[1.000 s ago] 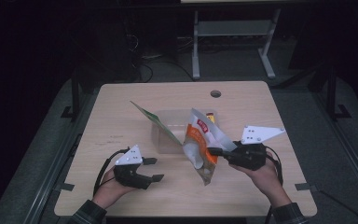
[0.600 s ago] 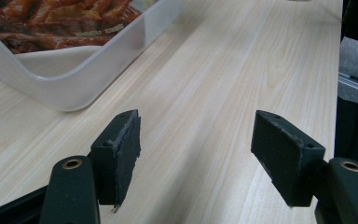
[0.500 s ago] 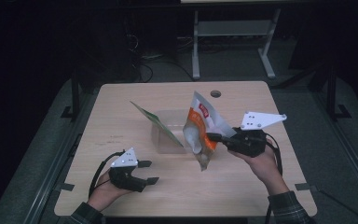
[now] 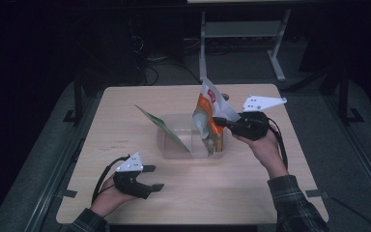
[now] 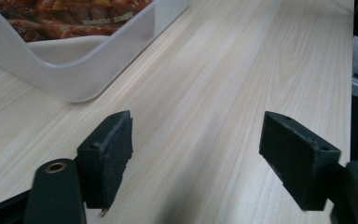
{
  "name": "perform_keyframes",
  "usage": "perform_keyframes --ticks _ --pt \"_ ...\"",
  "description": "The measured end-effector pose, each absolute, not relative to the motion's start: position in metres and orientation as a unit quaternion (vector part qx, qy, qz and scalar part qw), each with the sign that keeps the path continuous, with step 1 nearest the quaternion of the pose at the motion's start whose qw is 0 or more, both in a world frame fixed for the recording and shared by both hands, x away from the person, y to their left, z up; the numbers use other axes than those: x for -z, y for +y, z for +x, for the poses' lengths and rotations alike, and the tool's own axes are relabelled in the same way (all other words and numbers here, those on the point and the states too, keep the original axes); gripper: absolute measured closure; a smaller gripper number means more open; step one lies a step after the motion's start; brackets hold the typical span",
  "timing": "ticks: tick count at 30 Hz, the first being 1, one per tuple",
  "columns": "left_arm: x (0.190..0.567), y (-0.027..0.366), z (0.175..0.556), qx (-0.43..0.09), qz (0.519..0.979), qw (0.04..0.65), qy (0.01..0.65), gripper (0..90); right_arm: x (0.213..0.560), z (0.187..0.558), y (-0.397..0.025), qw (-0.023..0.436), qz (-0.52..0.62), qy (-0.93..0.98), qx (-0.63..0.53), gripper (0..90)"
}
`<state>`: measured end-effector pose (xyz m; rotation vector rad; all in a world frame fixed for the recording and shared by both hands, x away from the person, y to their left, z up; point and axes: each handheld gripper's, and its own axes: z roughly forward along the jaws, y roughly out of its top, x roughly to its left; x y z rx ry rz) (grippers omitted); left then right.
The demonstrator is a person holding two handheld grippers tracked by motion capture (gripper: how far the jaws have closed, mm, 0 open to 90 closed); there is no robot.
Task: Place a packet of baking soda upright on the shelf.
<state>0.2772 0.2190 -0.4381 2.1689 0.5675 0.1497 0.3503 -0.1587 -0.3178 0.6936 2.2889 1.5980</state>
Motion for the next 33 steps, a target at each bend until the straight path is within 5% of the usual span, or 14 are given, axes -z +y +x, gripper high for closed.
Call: perform_keyframes --ticks 33 --pt "0.44 0.214 0.277 -0.055 0.878 0.423 0.218 21.7 0.35 0.382 -0.141 0.137 0.275 0.822 -0.48 90.0"
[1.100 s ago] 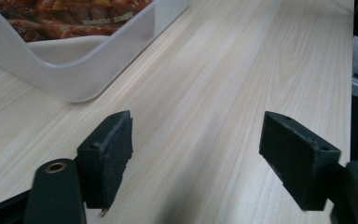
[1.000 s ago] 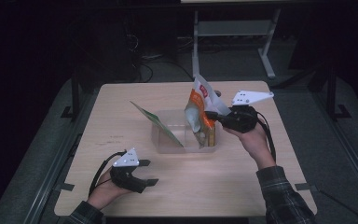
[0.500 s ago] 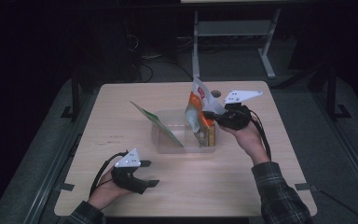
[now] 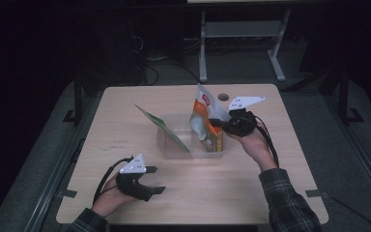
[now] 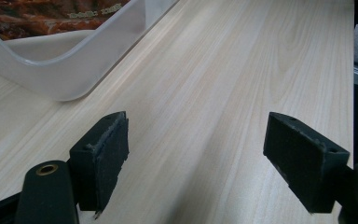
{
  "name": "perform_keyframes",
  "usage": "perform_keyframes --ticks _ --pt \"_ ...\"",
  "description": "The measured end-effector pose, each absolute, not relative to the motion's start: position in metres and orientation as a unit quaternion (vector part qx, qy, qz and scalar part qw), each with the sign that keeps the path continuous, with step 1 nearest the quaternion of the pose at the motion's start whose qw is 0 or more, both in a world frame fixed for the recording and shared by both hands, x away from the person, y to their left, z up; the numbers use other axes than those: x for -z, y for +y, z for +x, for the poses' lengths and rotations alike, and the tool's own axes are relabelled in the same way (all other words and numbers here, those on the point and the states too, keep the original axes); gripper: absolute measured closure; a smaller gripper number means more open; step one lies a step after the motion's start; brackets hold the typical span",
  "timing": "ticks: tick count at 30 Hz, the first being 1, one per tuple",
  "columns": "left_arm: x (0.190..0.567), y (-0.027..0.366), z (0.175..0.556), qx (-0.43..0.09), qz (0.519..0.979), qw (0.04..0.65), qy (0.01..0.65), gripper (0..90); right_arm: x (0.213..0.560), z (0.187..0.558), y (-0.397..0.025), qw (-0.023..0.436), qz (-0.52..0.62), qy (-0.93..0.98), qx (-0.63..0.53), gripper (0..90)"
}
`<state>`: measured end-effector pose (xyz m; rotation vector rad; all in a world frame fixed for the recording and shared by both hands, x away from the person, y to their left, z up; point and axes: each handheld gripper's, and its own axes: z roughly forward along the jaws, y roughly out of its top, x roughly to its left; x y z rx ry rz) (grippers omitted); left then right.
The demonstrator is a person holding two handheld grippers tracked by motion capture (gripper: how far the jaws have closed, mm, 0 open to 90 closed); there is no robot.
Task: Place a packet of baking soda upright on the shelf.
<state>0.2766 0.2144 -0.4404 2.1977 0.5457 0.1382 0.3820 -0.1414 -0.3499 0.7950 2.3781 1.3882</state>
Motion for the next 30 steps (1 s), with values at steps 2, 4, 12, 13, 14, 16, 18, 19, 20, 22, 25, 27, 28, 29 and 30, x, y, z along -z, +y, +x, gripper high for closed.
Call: perform_keyframes --ticks 2,4,12,13,14,16,18,19,20,22,25,27,28,29,30 --pt "0.441 0.214 0.276 -0.053 0.877 0.424 0.22 21.7 0.353 0.382 -0.142 0.134 0.279 0.824 -0.475 90.0" --pt "0.441 0.213 0.276 -0.052 0.877 0.425 0.22 21.8 0.356 0.383 -0.141 0.135 0.28 0.827 -0.468 90.0" --pt "0.442 0.212 0.276 -0.05 0.878 0.422 0.22 21.7 0.362 0.384 -0.142 0.13 0.286 0.831 -0.458 89.7" --pt "0.442 0.212 0.276 -0.048 0.878 0.422 0.221 21.7 0.362 0.384 -0.141 0.133 0.286 0.832 -0.457 89.5" --pt "0.442 0.212 0.276 -0.048 0.878 0.422 0.22 21.8 0.362 0.383 -0.14 0.134 0.284 0.835 -0.452 89.4" --pt "0.442 0.211 0.276 -0.048 0.88 0.421 0.217 21.7 0.362 0.382 -0.139 0.136 0.283 0.835 -0.452 88.8" --pt "0.442 0.211 0.276 -0.048 0.88 0.42 0.217 21.7 0.361 0.382 -0.14 0.139 0.285 0.833 -0.453 88.1" --pt "0.442 0.211 0.276 -0.048 0.88 0.42 0.217 21.8 0.361 0.382 -0.14 0.138 0.287 0.832 -0.455 88.0" --pt "0.442 0.211 0.276 -0.047 0.88 0.421 0.217 21.8 0.361 0.382 -0.141 0.139 0.287 0.831 -0.455 87.9" --pt "0.443 0.211 0.276 -0.048 0.88 0.42 0.217 21.7 0.36 0.381 -0.141 0.136 0.289 0.83 -0.458 86.2" --pt "0.442 0.211 0.276 -0.048 0.879 0.421 0.217 21.7 0.359 0.38 -0.141 0.144 0.289 0.825 -0.463 73.8" --pt "0.443 0.211 0.276 -0.048 0.88 0.42 0.217 21.7 0.359 0.379 -0.14 0.149 0.289 0.824 -0.464 66.3" --pt "0.443 0.211 0.276 -0.048 0.88 0.42 0.217 21.7 0.359 0.378 -0.139 0.151 0.291 0.822 -0.466 60.9" --pt "0.443 0.211 0.276 -0.047 0.88 0.42 0.217 21.7 0.358 0.377 -0.139 0.152 0.293 0.82 -0.467 57.4" --pt "0.443 0.211 0.276 -0.048 0.88 0.42 0.217 21.7 0.358 0.376 -0.139 0.154 0.296 0.818 -0.468 52.8"
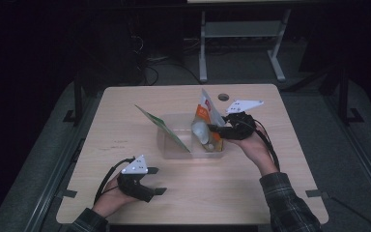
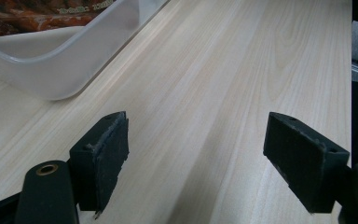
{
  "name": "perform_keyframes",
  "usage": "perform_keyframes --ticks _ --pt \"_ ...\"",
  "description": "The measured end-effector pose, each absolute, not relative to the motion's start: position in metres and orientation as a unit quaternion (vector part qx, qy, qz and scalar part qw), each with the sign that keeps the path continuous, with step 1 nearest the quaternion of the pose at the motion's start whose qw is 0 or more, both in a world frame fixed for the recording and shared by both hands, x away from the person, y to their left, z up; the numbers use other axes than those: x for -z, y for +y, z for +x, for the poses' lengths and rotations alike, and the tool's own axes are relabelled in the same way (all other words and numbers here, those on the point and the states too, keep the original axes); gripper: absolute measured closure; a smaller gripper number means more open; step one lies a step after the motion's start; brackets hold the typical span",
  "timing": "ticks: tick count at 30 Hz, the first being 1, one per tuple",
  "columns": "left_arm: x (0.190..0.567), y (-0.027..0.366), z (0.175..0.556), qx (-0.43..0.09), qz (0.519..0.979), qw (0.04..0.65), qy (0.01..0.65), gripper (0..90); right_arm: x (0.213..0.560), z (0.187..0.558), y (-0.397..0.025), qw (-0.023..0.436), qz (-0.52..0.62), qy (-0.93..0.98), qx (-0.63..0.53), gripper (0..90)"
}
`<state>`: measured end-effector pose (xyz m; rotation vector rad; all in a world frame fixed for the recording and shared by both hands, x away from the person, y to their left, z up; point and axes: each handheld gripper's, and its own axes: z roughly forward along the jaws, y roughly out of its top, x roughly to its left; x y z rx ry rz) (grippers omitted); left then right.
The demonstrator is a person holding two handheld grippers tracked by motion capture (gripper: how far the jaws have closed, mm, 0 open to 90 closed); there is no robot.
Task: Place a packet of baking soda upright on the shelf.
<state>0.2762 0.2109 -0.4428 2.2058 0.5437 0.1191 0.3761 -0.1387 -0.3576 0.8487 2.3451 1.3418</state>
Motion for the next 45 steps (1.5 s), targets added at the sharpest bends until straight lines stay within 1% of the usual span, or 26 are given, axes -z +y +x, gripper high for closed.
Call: perform_keyframes --ticks 1,4,7,10,18,22,27,37,45 --pt "0.443 0.211 0.276 -0.048 0.88 0.42 0.216 21.7 0.357 0.375 -0.138 0.157 0.299 0.816 -0.469 47.6" --pt "0.443 0.211 0.276 -0.045 0.88 0.418 0.219 21.7 0.356 0.373 -0.138 0.163 0.306 0.813 -0.468 36.9" --pt "0.443 0.211 0.276 -0.047 0.88 0.42 0.219 21.7 0.356 0.37 -0.14 0.154 0.313 0.812 -0.469 32.1" --pt "0.443 0.211 0.276 -0.047 0.879 0.421 0.22 21.8 0.357 0.364 -0.143 0.155 0.313 0.804 -0.482 31.2" --pt "0.443 0.211 0.277 -0.047 0.88 0.419 0.219 21.7 0.36 0.356 -0.158 0.152 0.32 0.807 -0.473 28.1" --pt "0.443 0.211 0.276 -0.05 0.881 0.418 0.214 21.7 0.361 0.346 -0.168 0.15 0.319 0.804 -0.478 27.9" --pt "0.443 0.21 0.276 -0.05 0.882 0.417 0.212 21.7 0.366 0.331 -0.178 0.146 0.314 0.81 -0.473 25.5" --pt "0.444 0.21 0.275 -0.048 0.882 0.418 0.212 21.6 0.386 0.304 -0.187 0.122 0.302 0.825 -0.462 23.5" --pt "0.444 0.208 0.273 -0.041 0.886 0.415 0.203 21.1 0.402 0.286 -0.184 0.12 0.286 0.835 -0.454 21.5"
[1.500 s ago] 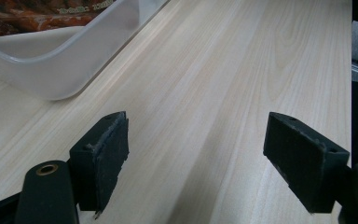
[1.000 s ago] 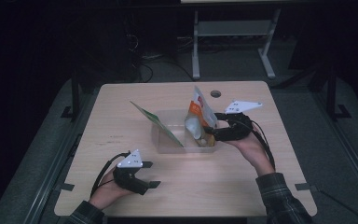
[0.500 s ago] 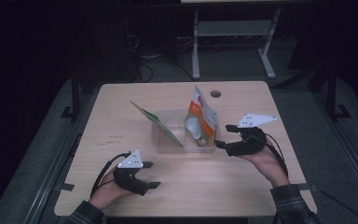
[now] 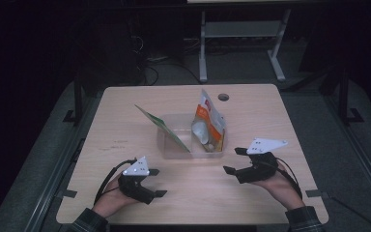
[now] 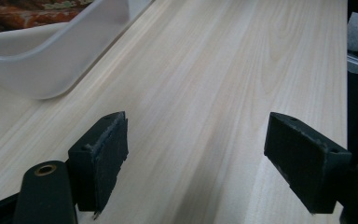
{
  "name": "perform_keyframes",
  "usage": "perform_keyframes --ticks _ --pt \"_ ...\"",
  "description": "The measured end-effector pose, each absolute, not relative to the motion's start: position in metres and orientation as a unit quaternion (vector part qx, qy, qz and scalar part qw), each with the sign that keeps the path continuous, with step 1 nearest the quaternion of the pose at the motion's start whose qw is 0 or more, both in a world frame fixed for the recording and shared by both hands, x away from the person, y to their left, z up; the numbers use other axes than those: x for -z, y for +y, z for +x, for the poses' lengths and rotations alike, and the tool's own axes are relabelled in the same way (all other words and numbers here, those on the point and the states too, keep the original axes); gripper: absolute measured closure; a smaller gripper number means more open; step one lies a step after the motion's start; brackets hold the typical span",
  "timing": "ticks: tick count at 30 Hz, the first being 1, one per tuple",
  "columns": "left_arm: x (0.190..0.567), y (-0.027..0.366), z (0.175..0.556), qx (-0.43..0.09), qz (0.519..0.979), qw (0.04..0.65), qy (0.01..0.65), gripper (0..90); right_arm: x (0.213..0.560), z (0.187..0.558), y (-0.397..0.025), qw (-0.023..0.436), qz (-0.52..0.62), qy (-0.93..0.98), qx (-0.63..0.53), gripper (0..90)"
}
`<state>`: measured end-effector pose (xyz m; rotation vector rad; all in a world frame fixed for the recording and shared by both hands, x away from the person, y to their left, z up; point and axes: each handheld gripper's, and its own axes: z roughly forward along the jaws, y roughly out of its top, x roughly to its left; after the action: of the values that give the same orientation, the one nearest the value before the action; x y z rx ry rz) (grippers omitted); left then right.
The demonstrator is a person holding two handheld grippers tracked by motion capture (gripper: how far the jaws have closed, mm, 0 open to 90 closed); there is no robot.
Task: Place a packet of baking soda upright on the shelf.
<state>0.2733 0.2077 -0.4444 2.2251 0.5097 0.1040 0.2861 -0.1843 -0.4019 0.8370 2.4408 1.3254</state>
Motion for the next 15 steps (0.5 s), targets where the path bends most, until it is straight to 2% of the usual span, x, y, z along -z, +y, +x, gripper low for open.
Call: perform_keyframes --ticks 15 --pt "0.448 0.2 0.27 -0.021 0.895 0.408 0.181 20.6 0.424 0.272 -0.162 0.092 0.255 0.856 -0.44 20.7"
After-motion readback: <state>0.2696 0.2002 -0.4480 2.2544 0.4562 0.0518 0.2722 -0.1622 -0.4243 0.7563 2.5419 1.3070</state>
